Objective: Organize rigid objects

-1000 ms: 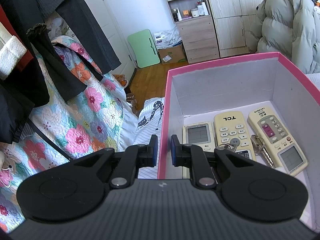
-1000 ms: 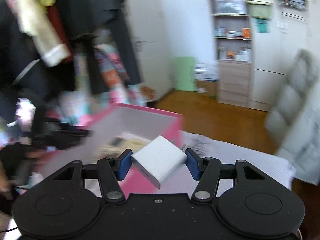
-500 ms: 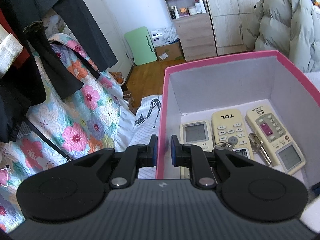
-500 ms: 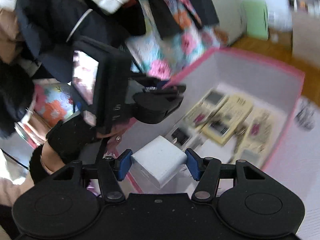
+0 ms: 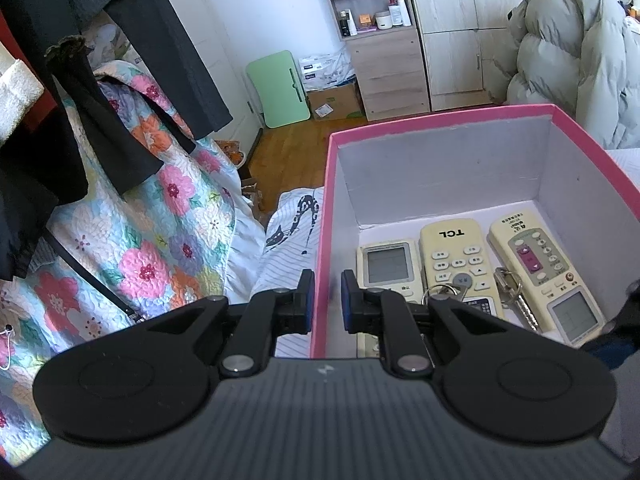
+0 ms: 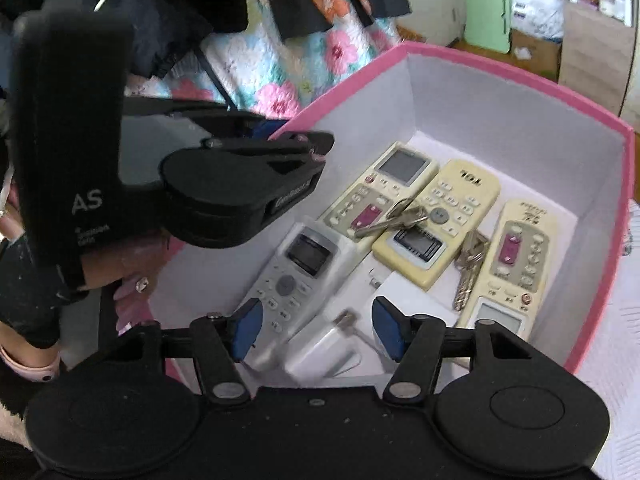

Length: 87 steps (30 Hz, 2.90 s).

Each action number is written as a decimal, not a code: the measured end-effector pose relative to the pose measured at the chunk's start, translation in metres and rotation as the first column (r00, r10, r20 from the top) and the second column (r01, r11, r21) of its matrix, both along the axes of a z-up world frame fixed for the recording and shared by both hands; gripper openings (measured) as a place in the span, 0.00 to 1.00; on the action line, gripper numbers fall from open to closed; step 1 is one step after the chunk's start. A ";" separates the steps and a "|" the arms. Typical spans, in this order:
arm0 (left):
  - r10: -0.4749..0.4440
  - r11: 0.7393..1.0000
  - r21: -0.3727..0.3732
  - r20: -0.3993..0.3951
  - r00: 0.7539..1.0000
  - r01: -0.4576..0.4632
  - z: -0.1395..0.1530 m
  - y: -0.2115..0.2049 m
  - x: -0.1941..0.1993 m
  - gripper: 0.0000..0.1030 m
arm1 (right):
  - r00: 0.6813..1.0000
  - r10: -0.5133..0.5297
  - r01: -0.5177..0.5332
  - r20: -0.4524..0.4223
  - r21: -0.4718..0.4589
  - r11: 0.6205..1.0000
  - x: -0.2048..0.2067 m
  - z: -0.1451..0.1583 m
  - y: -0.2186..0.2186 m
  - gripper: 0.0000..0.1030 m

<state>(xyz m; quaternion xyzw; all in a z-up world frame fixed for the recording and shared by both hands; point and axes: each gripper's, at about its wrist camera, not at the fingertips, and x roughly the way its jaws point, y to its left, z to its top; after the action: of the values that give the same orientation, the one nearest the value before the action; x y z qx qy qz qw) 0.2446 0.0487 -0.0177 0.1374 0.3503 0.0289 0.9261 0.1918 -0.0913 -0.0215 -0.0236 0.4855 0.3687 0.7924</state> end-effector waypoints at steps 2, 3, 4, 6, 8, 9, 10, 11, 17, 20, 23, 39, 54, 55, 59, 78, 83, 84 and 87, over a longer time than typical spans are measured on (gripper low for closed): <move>-0.001 1.000 -0.002 0.001 1.000 0.001 0.000 0.000 0.000 0.14 | 0.999 -0.034 0.034 0.035 0.017 0.999 -0.005 0.008 -0.009 0.66; -0.001 1.000 -0.002 0.002 1.000 0.001 0.000 0.000 0.000 0.14 | 0.997 -0.054 0.052 0.063 0.027 0.998 -0.010 0.014 -0.015 0.66; -0.002 1.000 0.001 0.002 1.000 0.002 0.000 0.000 0.000 0.14 | 0.994 -0.068 0.065 0.091 0.039 0.997 -0.015 0.019 -0.021 0.66; 0.000 1.000 0.002 0.004 1.000 0.000 0.000 0.000 0.000 0.14 | 0.983 -0.112 0.102 0.145 0.070 0.992 -0.027 0.027 -0.035 0.66; 0.000 1.000 0.004 0.003 1.000 0.000 0.000 0.000 0.000 0.14 | 0.973 -0.152 0.136 0.176 0.102 0.985 -0.040 0.034 -0.048 0.66; 0.001 1.000 0.006 0.002 1.000 -0.001 0.000 0.000 0.000 0.14 | 0.965 -0.182 0.160 0.191 0.123 0.979 -0.048 0.039 -0.057 0.66; 0.002 1.000 0.005 0.001 1.000 -0.002 0.000 0.000 0.000 0.14 | 0.958 -0.204 0.178 0.201 0.138 0.974 -0.053 0.041 -0.063 0.66; 0.004 1.000 0.004 0.002 1.000 -0.004 0.001 0.000 0.000 0.14 | 0.951 -0.227 0.198 0.208 0.154 0.968 -0.059 0.045 -0.070 0.66; -0.006 1.000 0.001 0.009 1.000 0.006 0.001 0.000 -0.001 0.14 | 0.926 -0.333 0.279 0.179 0.270 0.921 -0.090 0.052 -0.104 0.66; -0.013 1.000 0.018 -0.001 1.000 0.013 0.000 -0.003 0.001 0.14 | 0.905 -0.369 0.309 0.213 0.271 0.912 -0.106 0.052 -0.116 0.66; -0.009 0.999 0.036 -0.012 1.000 0.009 -0.001 -0.006 0.003 0.14 | 0.885 -0.401 0.334 0.237 0.277 0.901 -0.121 0.051 -0.126 0.66; -0.004 0.996 -0.093 0.055 0.998 0.009 0.075 -0.002 -0.074 0.23 | 0.793 -0.432 0.363 0.430 0.238 0.901 -0.162 0.065 -0.137 0.67; -0.038 0.979 -0.195 0.083 0.996 0.054 0.084 -0.040 -0.174 0.32 | 0.727 -0.469 0.423 0.501 0.211 0.881 -0.199 0.073 -0.130 0.69; -0.041 0.978 -0.202 0.082 0.996 0.057 0.083 -0.042 -0.178 0.33 | 0.725 -0.477 0.430 0.497 0.214 0.877 -0.201 0.073 -0.132 0.69; -0.044 0.974 -0.219 0.077 0.996 0.060 0.077 -0.052 -0.190 0.34 | 0.712 -0.490 0.443 0.504 0.219 0.869 -0.211 0.076 -0.136 0.69; -0.022 0.972 -0.232 0.032 0.999 0.029 0.053 -0.054 -0.209 0.47 | 0.656 -0.563 0.552 0.503 0.189 0.812 -0.224 0.071 -0.142 0.73; 0.011 0.968 -0.250 0.032 0.999 -0.003 0.052 -0.046 -0.211 0.55 | 0.633 -0.587 0.585 0.504 0.185 0.789 -0.225 0.070 -0.143 0.87; 0.012 0.968 -0.250 0.033 0.999 -0.003 0.052 -0.045 -0.211 0.56 | 0.623 -0.591 0.592 0.513 0.184 0.784 -0.226 0.070 -0.142 0.93; 0.007 0.969 -0.247 0.041 0.999 0.004 0.051 -0.046 -0.212 0.65 | 0.597 -0.604 0.615 0.527 0.182 0.767 -0.227 0.069 -0.142 0.97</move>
<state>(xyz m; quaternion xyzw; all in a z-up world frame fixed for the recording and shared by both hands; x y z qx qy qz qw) 0.0323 0.0028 0.0328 0.0200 0.3320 -0.0115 0.9430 -0.0355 -0.2329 0.0478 0.0297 0.2143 0.0477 0.9751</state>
